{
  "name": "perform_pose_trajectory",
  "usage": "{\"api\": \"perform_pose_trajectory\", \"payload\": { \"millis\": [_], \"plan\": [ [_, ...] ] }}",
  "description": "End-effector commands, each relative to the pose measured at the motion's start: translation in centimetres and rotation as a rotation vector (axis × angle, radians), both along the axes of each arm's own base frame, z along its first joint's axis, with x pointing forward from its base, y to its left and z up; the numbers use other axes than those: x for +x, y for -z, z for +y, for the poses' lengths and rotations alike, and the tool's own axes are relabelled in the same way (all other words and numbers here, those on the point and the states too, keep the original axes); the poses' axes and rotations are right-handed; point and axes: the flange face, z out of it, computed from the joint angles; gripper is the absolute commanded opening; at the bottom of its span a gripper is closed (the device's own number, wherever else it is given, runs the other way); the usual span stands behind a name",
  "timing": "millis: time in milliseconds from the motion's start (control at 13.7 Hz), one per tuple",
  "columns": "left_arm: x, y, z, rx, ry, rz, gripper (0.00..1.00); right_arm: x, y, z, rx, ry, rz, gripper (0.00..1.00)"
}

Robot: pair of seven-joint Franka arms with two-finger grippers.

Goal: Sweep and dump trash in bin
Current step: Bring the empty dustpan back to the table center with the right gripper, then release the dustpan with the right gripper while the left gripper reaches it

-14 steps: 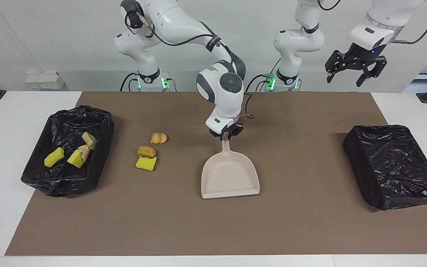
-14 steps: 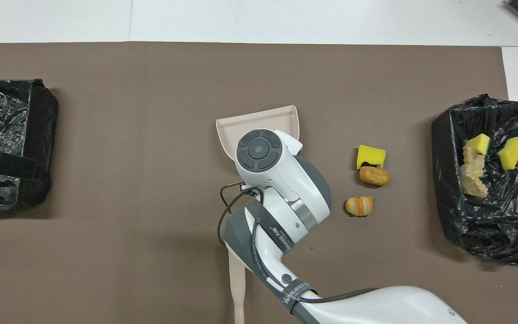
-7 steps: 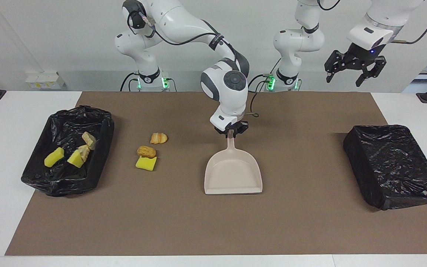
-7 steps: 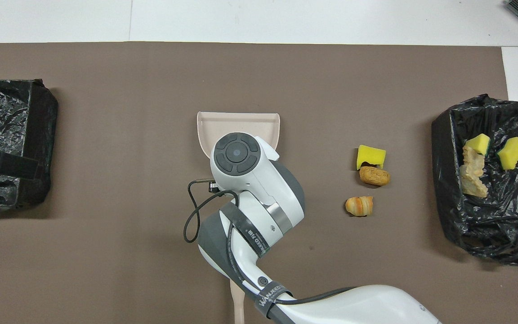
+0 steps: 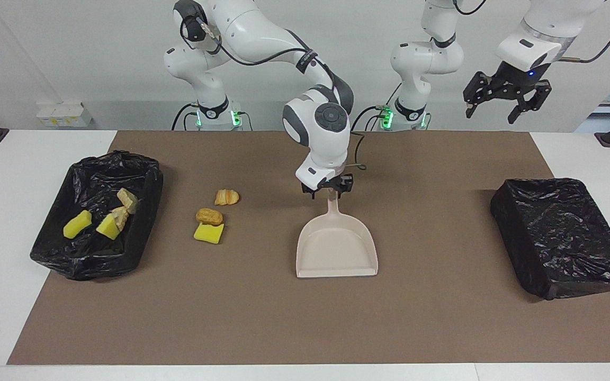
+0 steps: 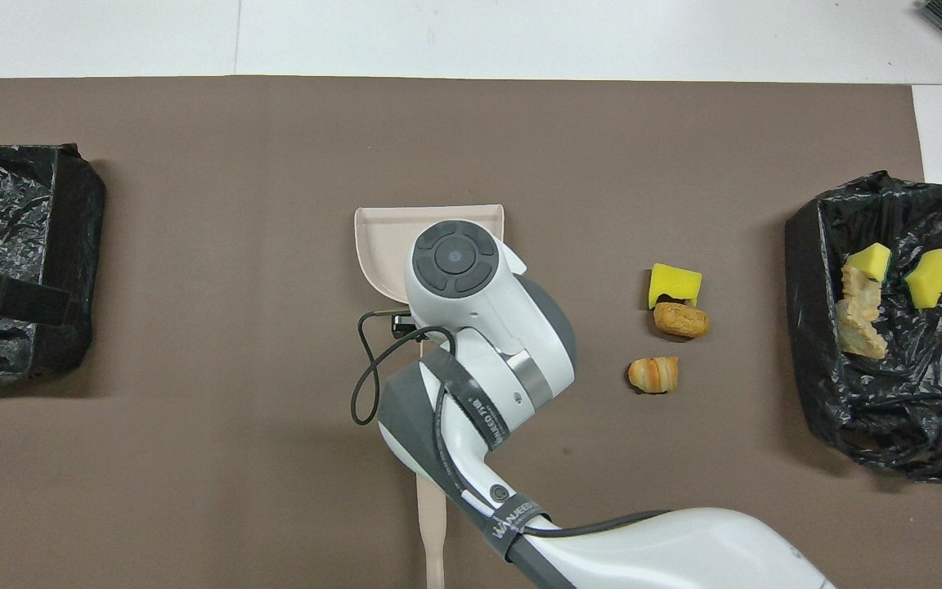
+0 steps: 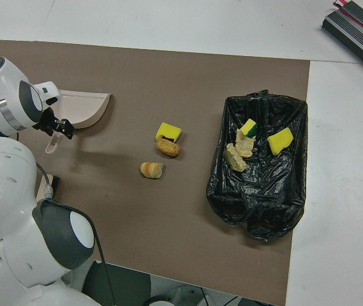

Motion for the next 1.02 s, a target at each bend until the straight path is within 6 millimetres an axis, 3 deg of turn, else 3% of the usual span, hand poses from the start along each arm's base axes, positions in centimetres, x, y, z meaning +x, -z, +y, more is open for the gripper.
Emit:
{"api": "perform_pose_trajectory", "payload": {
  "millis": [0, 146, 291, 583, 801, 947],
  "plan": [
    [-0.3, -0.3, -0.2, 0.010, 0.001, -0.007, 1.00, 1.2, -3.9, -4.4, 0.037, -0.053, 0.025, 1.00],
    [-0.7, 0.5, -1.1, 0.007, 0.017, 0.006, 1.00, 2.1, -6.3, -8.5, 0.040, -0.083, 0.036, 1.00],
    [-0.7, 2.6, -3.5, 0.010, 0.036, 0.006, 1.00, 2.9, -7.3, -12.6, 0.034, -0.078, 0.069, 1.00],
    [-1.6, 11.5, -13.2, 0.017, -0.068, -0.022, 1.00, -0.6, -7.1, -18.3, 0.120, -0.076, 0.169, 1.00],
    [-3.8, 17.5, -20.5, -0.017, -0.140, -0.062, 1.00, -4.7, -5.7, -20.5, 0.111, -0.097, 0.199, 1.00],
    [-4.0, 22.5, -25.2, -0.053, -0.197, -0.045, 1.00, -6.9, -4.5, -21.3, 0.102, -0.091, 0.217, 1.00]
  ]
}}
